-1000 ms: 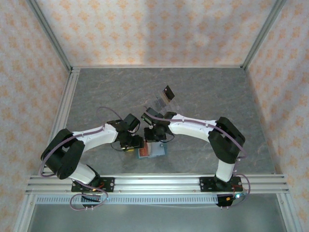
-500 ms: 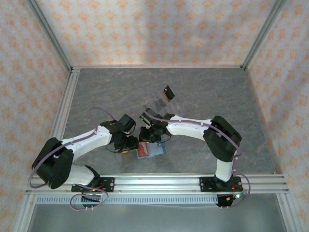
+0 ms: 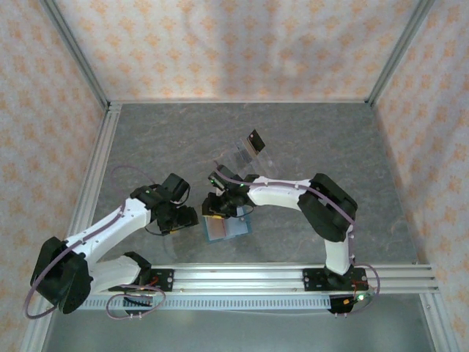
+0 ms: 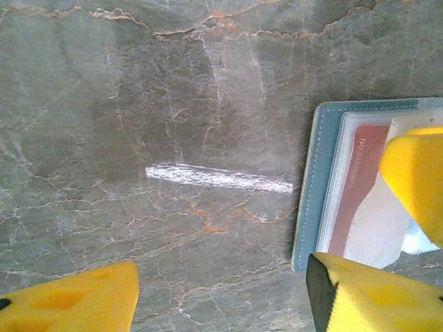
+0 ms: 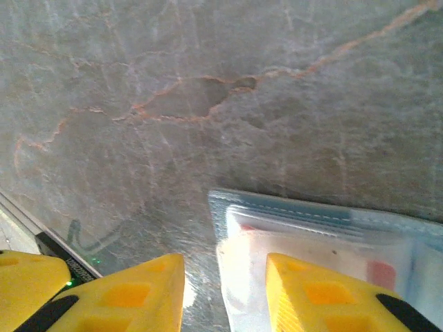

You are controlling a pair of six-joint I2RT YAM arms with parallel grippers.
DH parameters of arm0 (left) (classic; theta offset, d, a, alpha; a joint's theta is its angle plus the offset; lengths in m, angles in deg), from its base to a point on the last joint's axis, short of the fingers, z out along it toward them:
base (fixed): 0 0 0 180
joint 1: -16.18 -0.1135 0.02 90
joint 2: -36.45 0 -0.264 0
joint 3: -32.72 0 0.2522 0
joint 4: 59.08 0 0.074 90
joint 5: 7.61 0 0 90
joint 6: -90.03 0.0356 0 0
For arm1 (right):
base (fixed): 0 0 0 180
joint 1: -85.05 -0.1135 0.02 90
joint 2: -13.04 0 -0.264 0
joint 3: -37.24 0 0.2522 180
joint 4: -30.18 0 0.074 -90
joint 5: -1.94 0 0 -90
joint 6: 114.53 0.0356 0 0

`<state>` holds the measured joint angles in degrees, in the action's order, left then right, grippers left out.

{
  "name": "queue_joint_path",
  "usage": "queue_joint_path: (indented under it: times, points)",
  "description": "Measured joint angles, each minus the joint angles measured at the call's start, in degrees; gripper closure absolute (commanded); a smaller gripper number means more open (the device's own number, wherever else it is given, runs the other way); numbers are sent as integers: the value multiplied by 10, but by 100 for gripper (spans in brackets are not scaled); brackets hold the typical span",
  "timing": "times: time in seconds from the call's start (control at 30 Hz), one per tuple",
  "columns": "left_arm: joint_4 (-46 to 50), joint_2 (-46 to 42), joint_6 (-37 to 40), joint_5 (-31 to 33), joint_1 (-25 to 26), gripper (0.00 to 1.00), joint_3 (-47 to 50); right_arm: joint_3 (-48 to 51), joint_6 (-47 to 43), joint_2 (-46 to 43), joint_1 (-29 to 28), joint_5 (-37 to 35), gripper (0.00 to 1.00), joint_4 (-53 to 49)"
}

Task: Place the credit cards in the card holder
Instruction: Flip over the card slot in the card holder, then pick up the credit card from the storage box.

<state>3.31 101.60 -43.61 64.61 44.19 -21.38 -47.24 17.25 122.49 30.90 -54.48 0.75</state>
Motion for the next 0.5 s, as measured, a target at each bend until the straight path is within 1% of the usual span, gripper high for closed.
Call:
queue_joint_path:
  times: [0.13,0.23,0.3,0.5]
  points:
    - [0,-1,3,-12,0,33,-1,-22,-20,-10,10,-2,63,-24]
    - [-5,2,9,-25,0,31,-4,-31,-39,-44,35,-15,63,-58]
    - [-15,6,15,-37,0,30,-8,-51,-60,-71,60,-37,58,-98]
    - [-48,40,24,-63,0,29,-26,-139,-128,-125,133,-114,54,-192]
